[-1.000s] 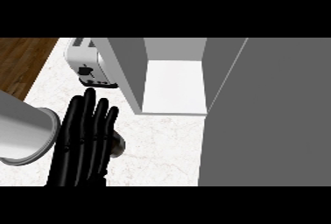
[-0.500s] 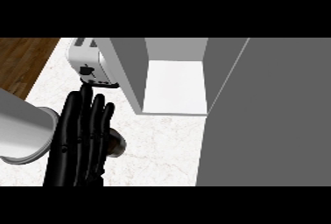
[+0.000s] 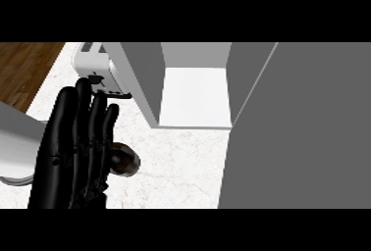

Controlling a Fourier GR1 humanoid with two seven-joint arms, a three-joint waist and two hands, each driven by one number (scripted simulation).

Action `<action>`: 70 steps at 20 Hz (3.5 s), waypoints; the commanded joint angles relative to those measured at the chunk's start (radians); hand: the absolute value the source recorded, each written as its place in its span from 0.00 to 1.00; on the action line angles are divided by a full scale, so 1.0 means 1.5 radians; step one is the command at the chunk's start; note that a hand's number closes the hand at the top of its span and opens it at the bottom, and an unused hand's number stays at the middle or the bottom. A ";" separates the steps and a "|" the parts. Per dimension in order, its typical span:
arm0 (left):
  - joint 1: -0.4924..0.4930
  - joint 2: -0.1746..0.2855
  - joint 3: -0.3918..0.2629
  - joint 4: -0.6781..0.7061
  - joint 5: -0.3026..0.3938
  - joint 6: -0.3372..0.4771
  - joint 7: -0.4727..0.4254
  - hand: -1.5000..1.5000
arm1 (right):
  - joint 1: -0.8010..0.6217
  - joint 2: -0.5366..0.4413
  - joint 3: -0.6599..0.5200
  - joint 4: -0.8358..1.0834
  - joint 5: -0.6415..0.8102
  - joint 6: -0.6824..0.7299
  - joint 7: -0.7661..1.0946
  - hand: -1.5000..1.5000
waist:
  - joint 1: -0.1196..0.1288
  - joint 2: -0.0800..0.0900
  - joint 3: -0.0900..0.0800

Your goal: Pick up the wine, place it into the cabinet and close the cabinet

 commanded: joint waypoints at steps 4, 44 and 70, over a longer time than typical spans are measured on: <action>-0.015 0.000 0.036 -0.131 -0.071 -0.060 0.103 0.00 | 0.022 0.004 0.018 -0.062 0.032 -0.028 0.036 0.00 | -0.005 0.002 0.000; 0.392 0.087 0.247 0.211 0.414 0.093 -0.582 0.00 | 0.098 0.007 -0.114 -0.075 -0.049 0.091 -0.020 0.00 | -0.017 0.009 -0.002; 0.500 0.087 0.446 0.510 0.661 -0.131 -0.976 0.00 | 0.105 0.001 -0.194 -0.051 -0.114 0.158 -0.024 0.00 | -0.013 0.009 -0.001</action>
